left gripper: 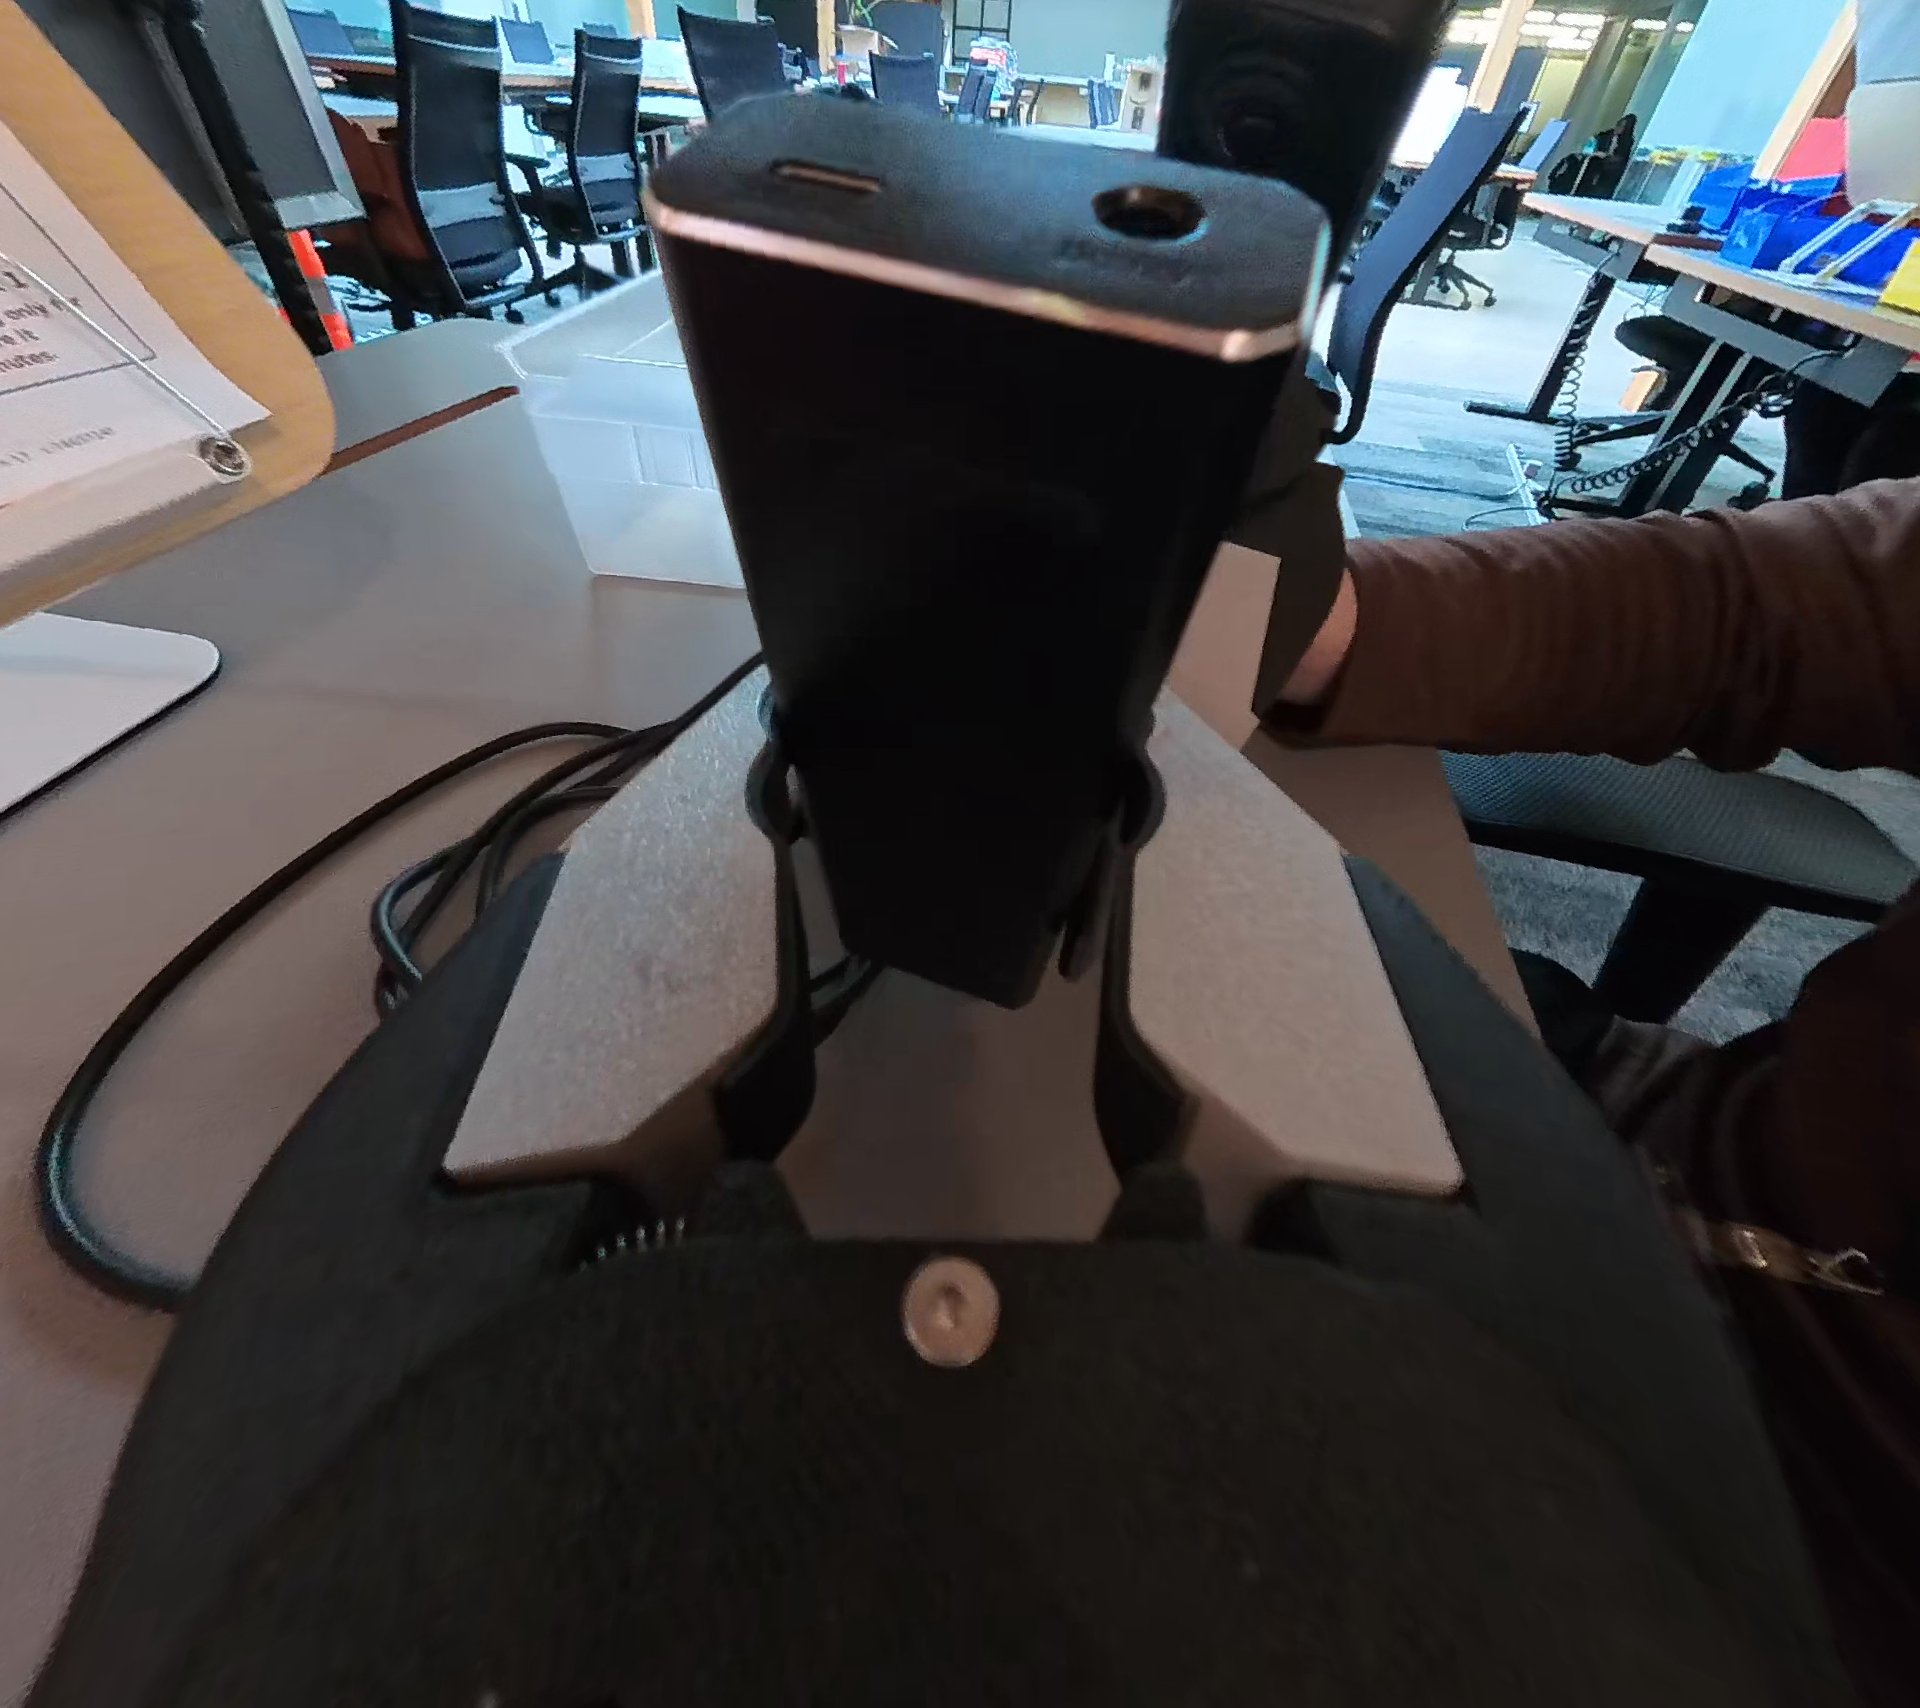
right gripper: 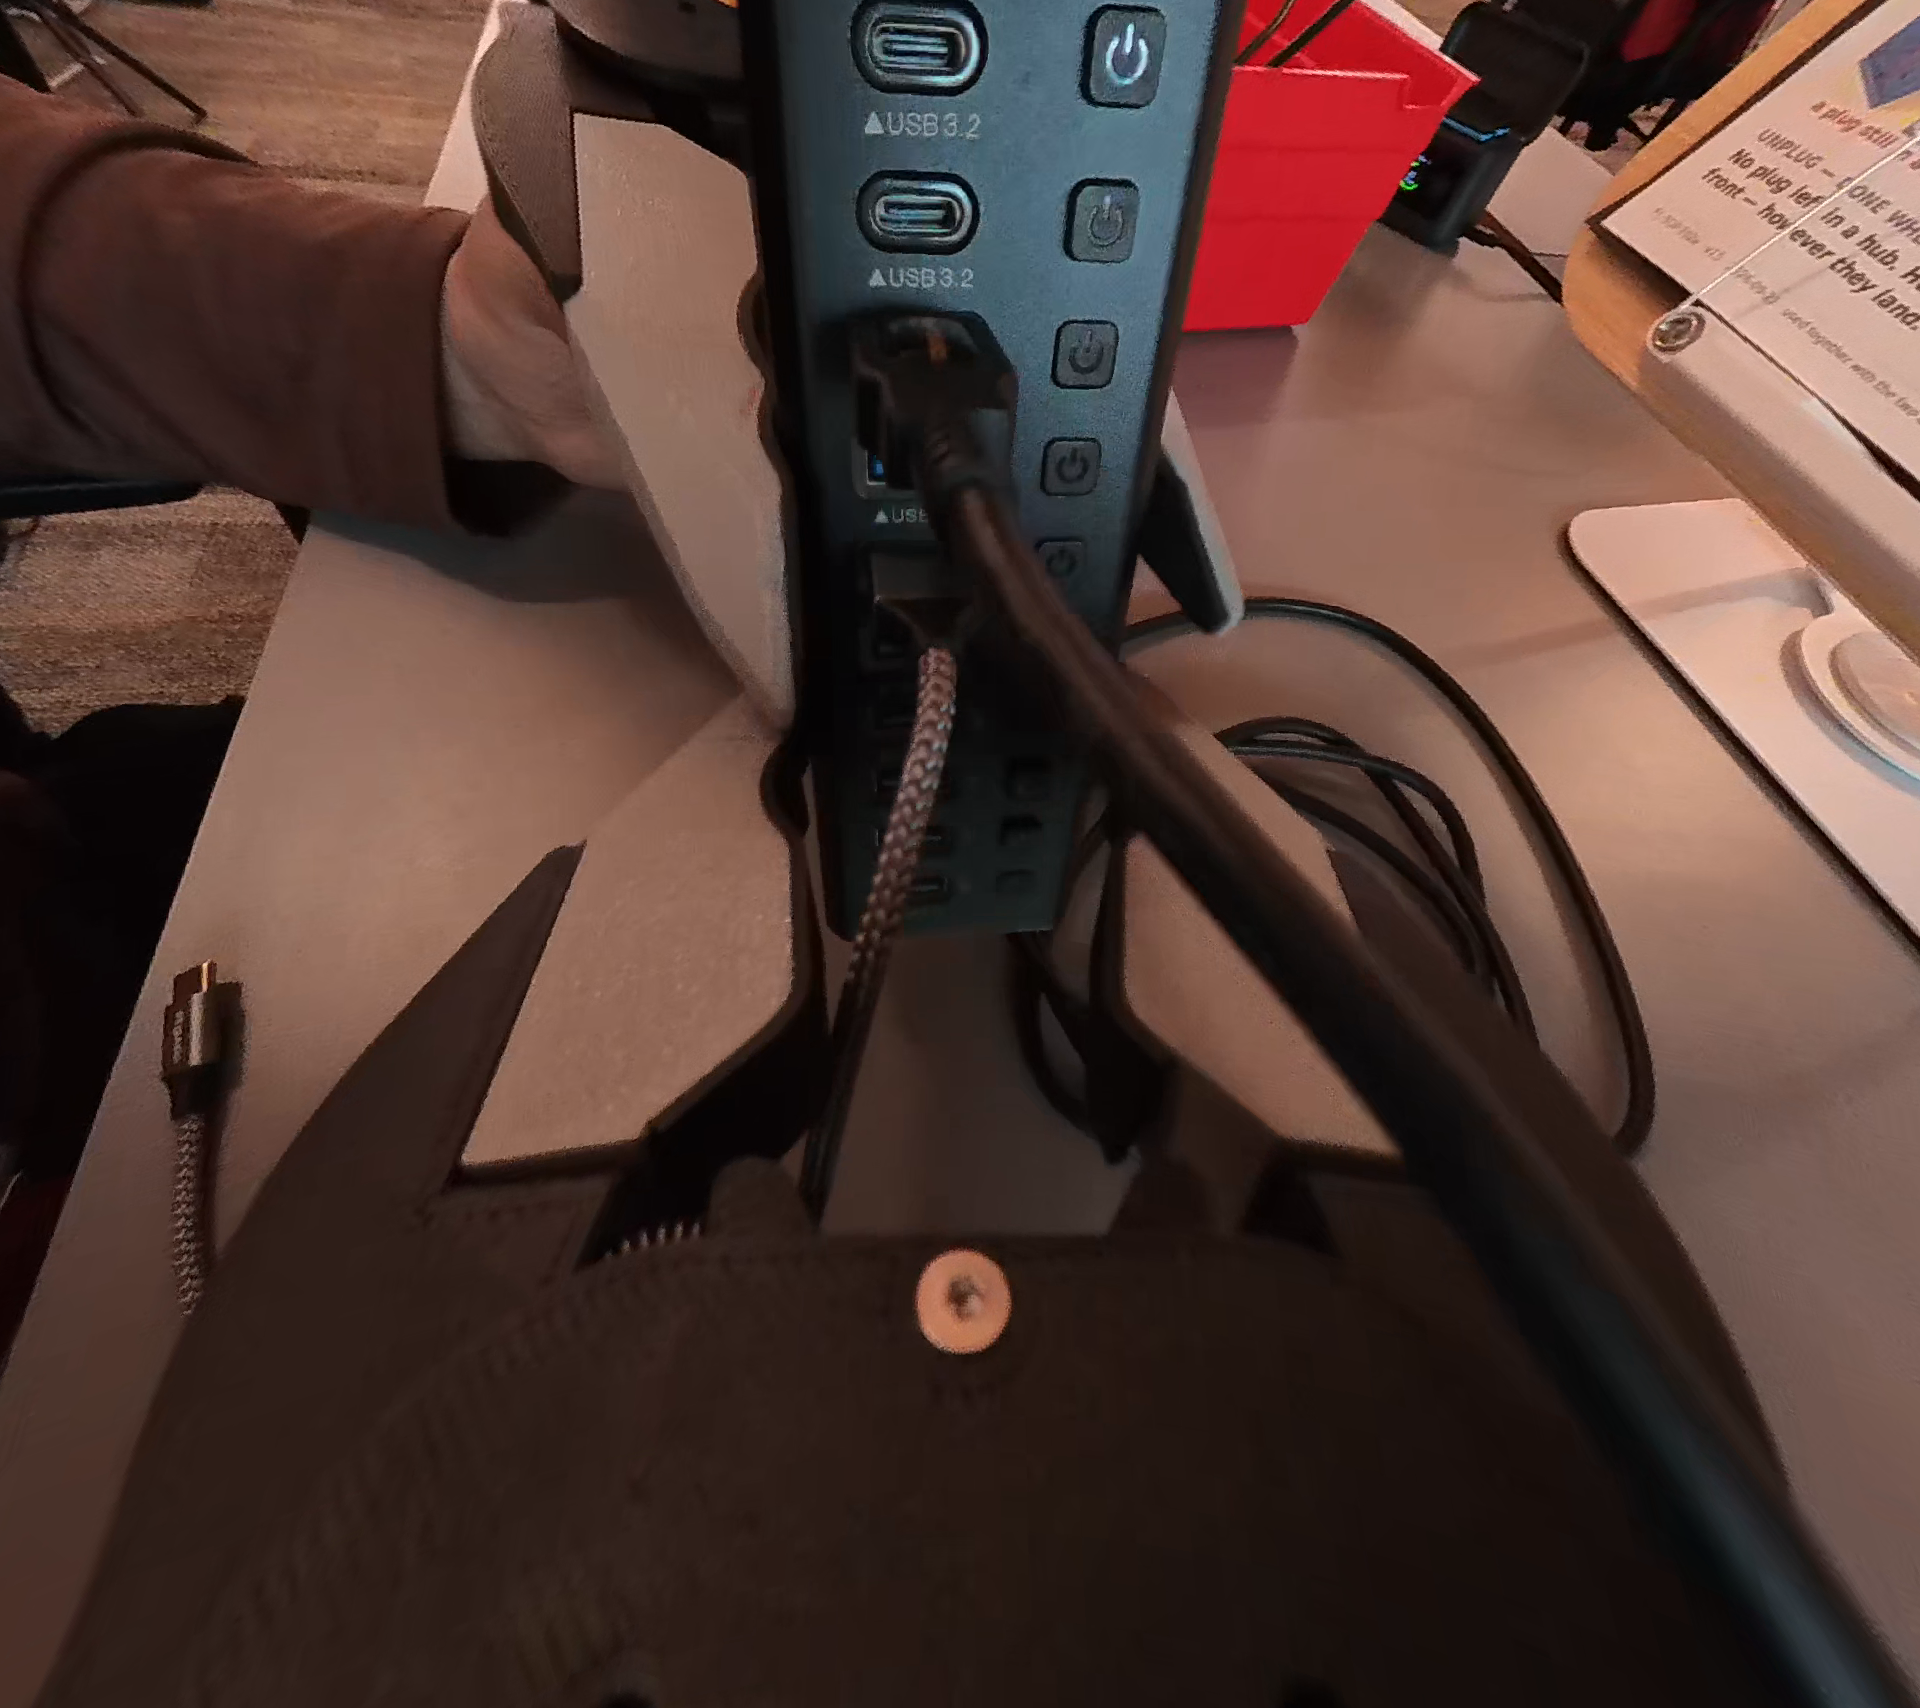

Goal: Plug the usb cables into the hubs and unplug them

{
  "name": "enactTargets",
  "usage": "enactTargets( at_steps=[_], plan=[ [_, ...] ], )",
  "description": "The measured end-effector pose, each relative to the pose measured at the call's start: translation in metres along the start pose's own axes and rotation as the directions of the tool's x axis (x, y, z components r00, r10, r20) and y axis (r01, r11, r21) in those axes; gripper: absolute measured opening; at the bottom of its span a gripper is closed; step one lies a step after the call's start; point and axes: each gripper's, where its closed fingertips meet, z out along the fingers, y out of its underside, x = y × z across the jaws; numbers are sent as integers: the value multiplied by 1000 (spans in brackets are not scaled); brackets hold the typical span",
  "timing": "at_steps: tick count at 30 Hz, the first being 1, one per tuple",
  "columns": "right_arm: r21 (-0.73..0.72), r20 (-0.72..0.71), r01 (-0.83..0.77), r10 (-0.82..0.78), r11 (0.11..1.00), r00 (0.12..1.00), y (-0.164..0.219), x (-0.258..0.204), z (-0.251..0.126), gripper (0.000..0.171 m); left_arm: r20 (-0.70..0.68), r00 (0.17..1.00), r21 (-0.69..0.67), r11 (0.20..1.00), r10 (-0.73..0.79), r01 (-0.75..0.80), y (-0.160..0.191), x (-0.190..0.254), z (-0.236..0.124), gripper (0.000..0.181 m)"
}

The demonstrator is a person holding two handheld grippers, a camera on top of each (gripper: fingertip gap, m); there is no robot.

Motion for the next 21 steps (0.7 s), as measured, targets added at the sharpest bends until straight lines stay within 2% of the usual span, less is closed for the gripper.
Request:
enactTargets(
  at_steps=[1,21],
  plan=[
    [-2,-9,-1,1,1000,1000,0,1,0,55,4,1000,6,1000,-5,5,-1,-2,-1,62],
    [39,-103,-3,7,999,995,-4,19,-9,54,26,999,32,999,-32,31,-3,-14,-11,55]
  ],
)
